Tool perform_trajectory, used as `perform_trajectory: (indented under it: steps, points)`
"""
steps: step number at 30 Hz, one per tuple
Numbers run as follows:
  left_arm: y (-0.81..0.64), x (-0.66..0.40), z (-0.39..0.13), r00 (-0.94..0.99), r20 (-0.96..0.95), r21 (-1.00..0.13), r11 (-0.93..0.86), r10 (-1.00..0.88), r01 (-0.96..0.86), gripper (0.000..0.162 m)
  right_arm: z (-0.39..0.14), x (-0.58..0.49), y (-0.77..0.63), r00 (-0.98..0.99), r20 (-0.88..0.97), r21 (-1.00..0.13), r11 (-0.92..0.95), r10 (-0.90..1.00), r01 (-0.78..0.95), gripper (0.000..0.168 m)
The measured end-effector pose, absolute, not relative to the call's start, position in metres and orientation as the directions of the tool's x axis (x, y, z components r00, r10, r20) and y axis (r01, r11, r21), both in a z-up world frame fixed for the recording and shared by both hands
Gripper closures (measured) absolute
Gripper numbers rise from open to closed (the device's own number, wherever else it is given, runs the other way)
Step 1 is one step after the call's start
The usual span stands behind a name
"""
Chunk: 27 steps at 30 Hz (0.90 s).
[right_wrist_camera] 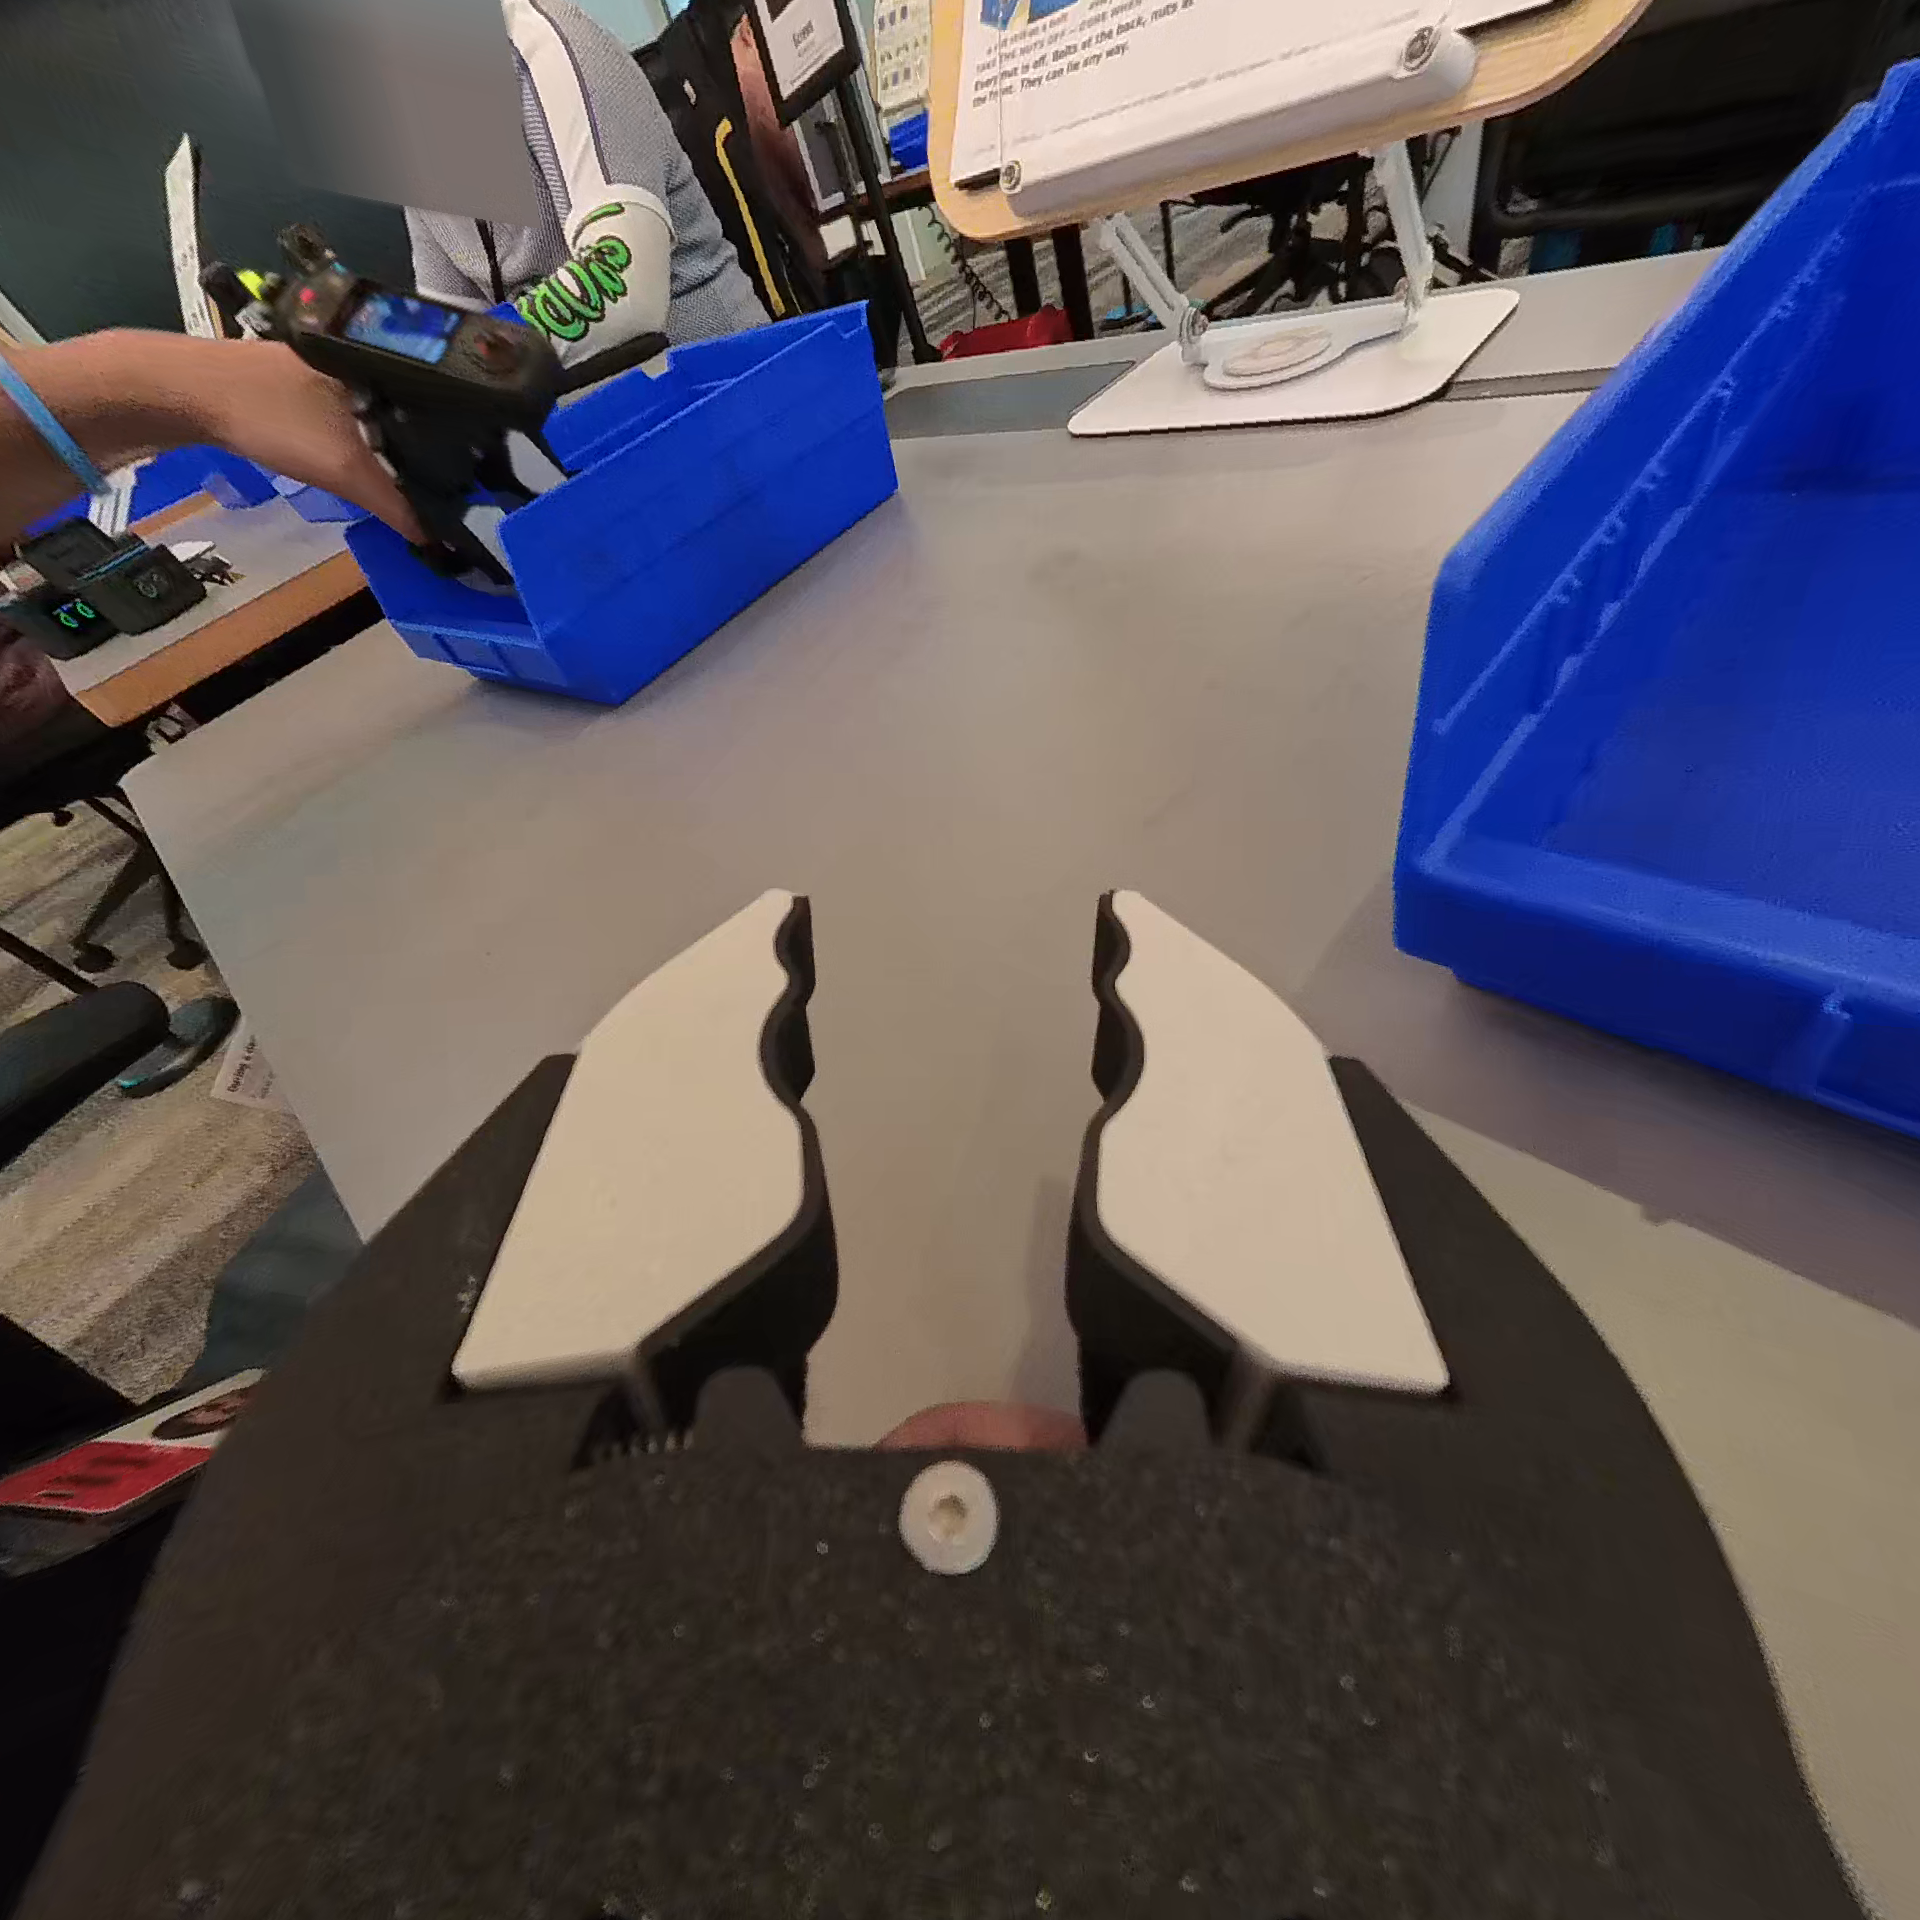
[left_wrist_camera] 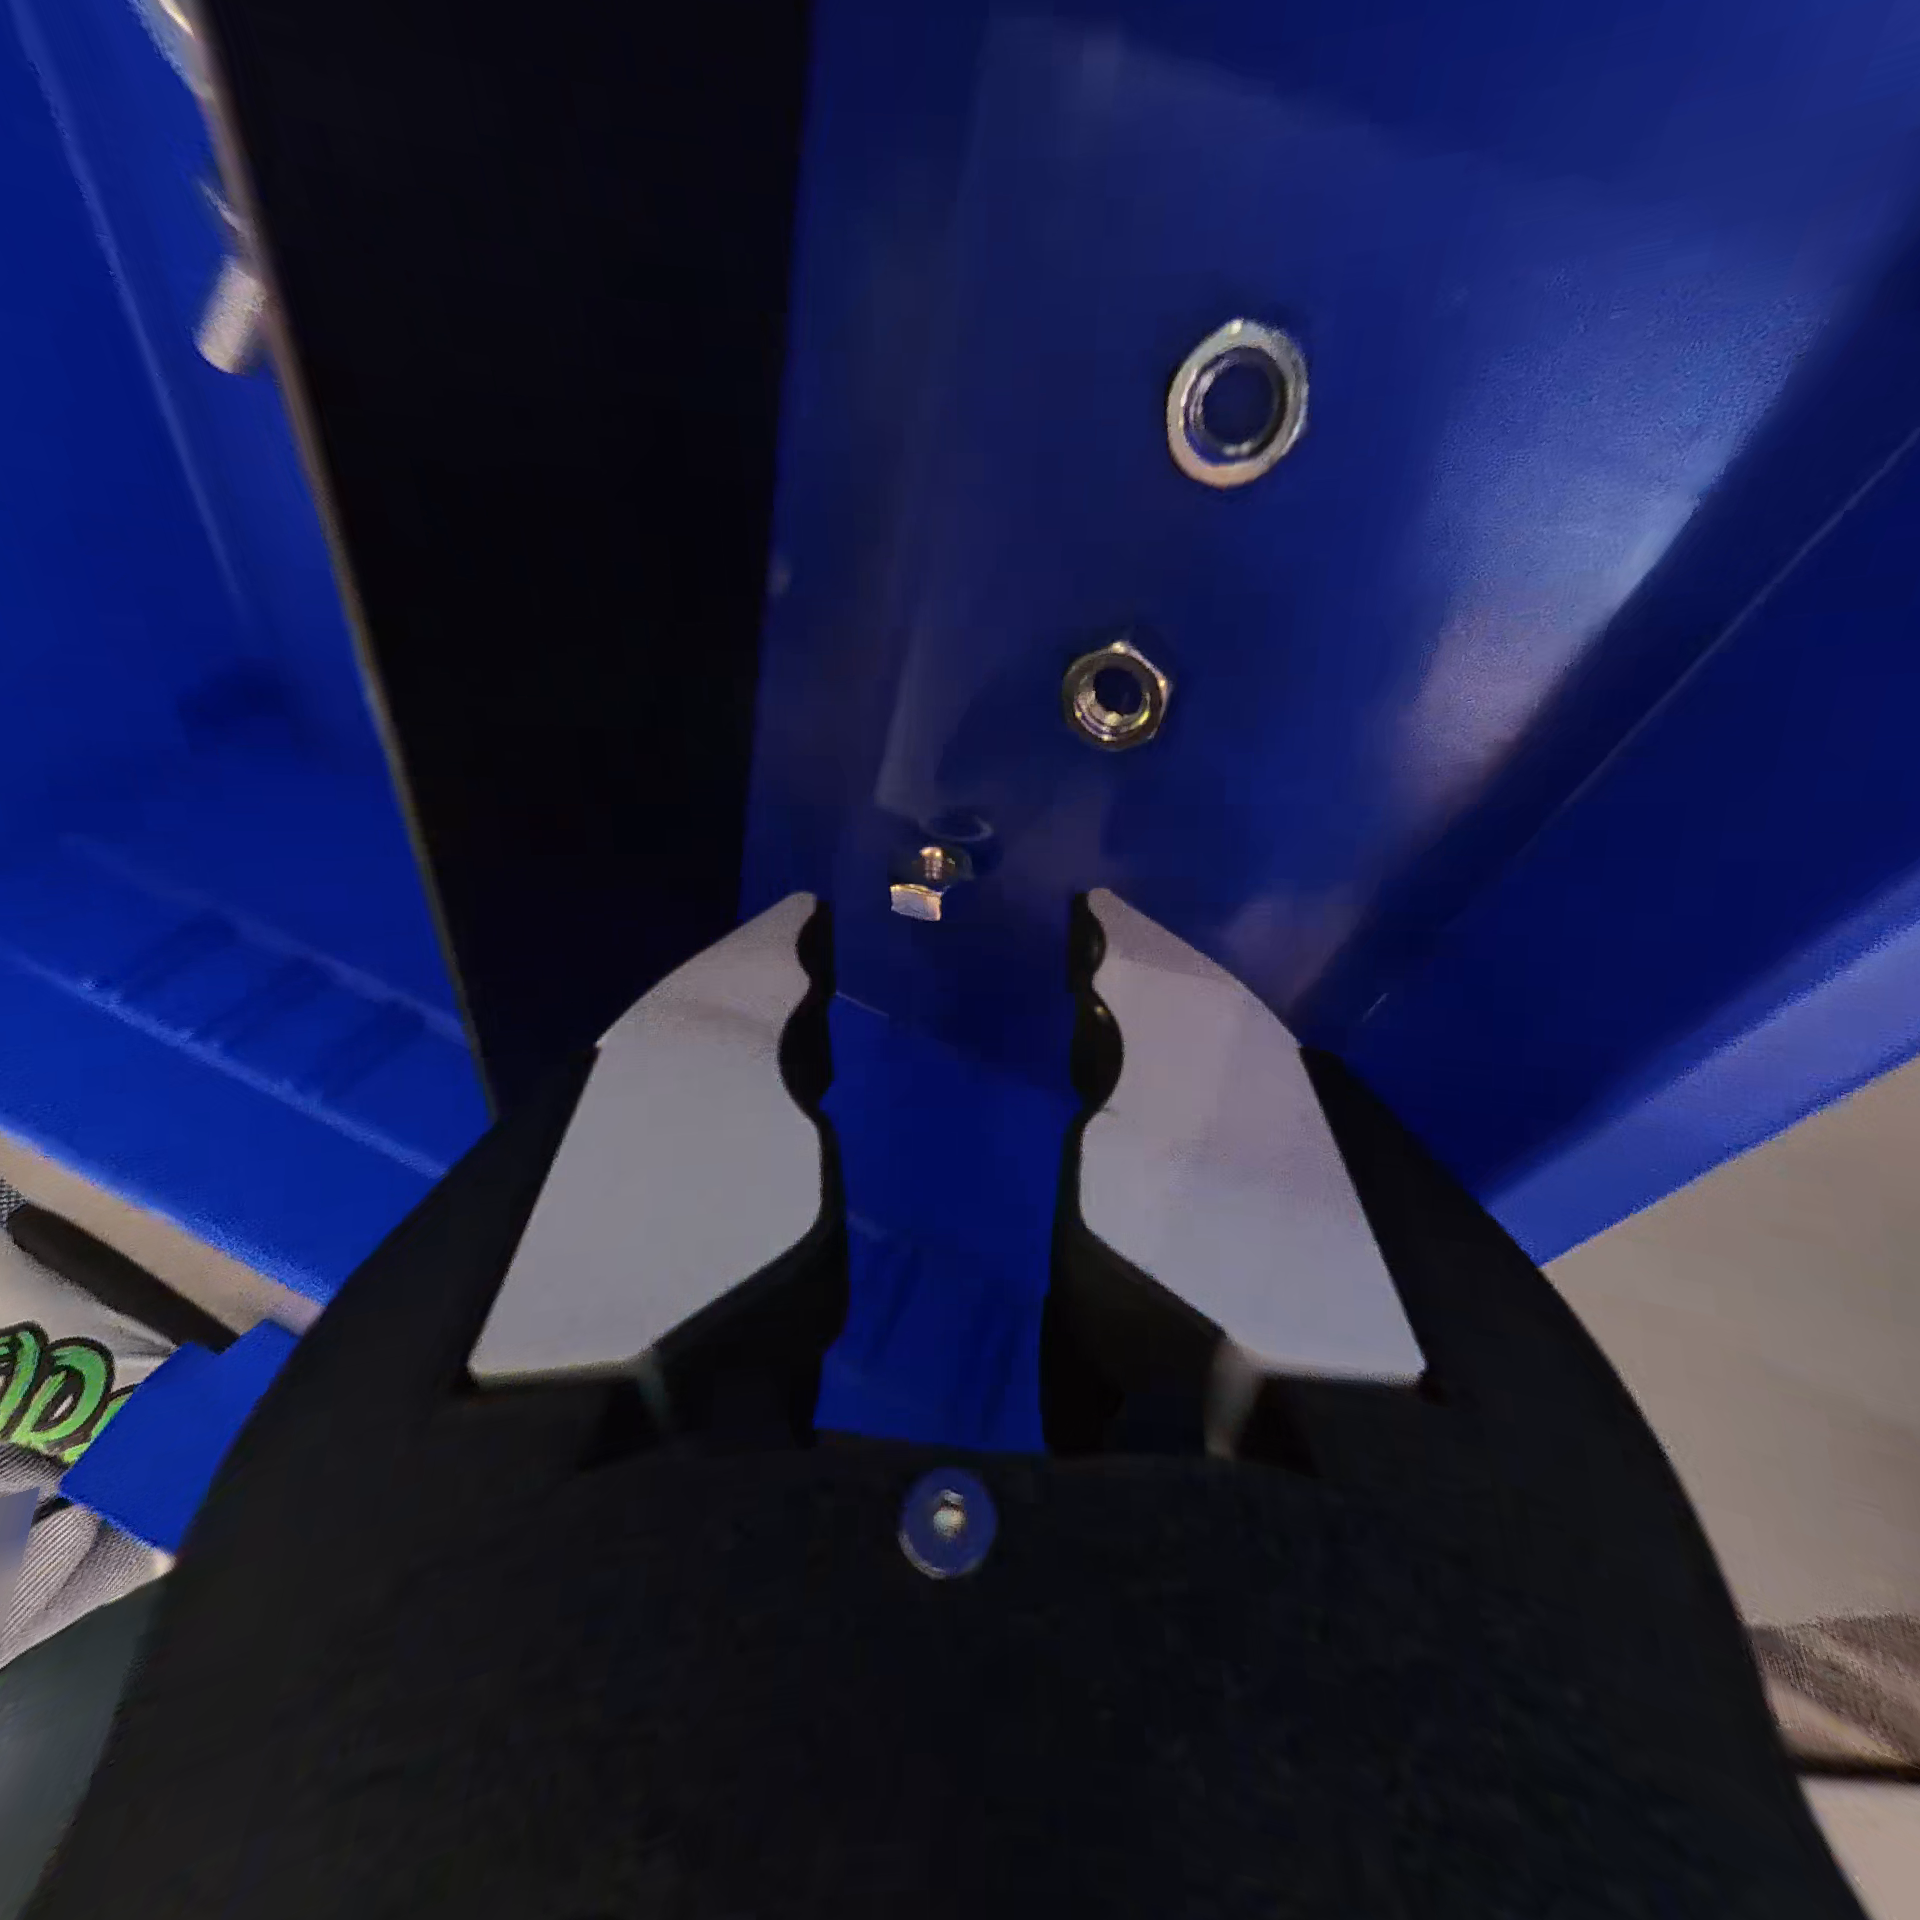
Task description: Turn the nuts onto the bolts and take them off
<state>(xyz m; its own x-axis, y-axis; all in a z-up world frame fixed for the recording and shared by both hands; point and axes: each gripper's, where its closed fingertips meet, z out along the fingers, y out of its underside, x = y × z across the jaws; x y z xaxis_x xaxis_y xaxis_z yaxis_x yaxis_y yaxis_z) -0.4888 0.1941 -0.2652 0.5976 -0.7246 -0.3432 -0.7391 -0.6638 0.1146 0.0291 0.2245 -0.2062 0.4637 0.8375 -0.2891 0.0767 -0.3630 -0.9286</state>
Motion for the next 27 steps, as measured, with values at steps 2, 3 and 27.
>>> perform_trajectory:
  steps: [2,3,27]
  points:
    - [0.194,-0.493,-0.269,0.594,-0.328,0.147,-0.661,-0.734,-0.736,0.12,-0.207,0.028,0.224,0.452,-0.315,-0.921,-0.384,0.835,0.069,0.117]
    - [0.196,-0.494,-0.27,0.598,-0.323,0.151,-0.664,-0.733,-0.732,0.12,-0.208,0.027,0.224,0.443,-0.326,-0.917,-0.393,0.835,0.066,0.117]
    - [0.203,-0.4,-0.155,0.564,-0.276,-0.183,-0.533,-0.779,-0.826,0.144,-0.204,0.021,0.218,0.406,-0.334,-0.913,-0.398,0.851,0.084,0.122]
